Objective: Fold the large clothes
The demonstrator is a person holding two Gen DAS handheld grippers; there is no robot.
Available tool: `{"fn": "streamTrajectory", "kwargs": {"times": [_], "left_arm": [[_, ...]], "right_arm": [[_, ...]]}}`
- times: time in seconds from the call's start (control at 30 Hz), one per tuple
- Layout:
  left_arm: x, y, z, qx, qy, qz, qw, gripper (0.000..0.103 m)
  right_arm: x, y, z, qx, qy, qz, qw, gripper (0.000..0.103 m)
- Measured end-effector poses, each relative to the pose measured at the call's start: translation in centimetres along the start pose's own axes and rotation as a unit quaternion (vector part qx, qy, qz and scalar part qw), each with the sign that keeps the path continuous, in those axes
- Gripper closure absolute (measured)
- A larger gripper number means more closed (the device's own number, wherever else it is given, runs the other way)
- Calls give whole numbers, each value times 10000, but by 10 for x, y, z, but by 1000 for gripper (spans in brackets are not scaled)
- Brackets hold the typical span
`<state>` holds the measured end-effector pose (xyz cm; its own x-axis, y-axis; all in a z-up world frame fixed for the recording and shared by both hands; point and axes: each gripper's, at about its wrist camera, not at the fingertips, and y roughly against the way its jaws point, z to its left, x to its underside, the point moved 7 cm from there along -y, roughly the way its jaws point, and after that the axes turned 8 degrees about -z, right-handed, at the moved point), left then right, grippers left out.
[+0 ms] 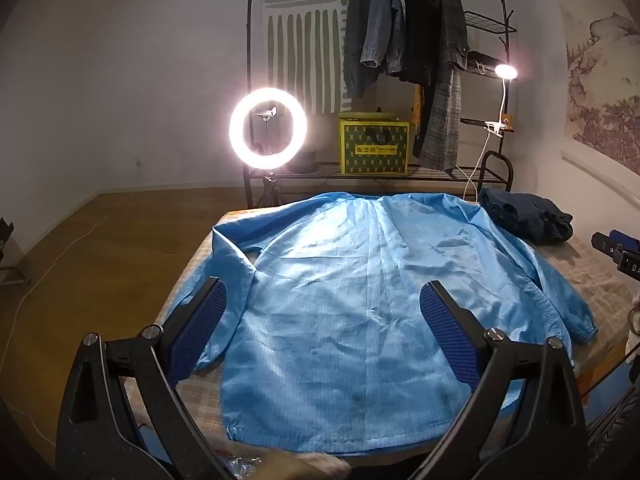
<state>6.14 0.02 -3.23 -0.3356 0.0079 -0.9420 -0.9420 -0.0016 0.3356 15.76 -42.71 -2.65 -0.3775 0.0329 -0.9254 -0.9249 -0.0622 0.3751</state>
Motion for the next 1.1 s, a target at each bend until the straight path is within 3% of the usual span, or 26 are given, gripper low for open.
{"fn": "streamTrajectory", "kwargs": {"times": [1.1], "left_arm": [[-10,6,-5,-48,-99,-88,9999,4]], "right_arm": [[-1,-2,1,-10,2,-19,10000,26]]}}
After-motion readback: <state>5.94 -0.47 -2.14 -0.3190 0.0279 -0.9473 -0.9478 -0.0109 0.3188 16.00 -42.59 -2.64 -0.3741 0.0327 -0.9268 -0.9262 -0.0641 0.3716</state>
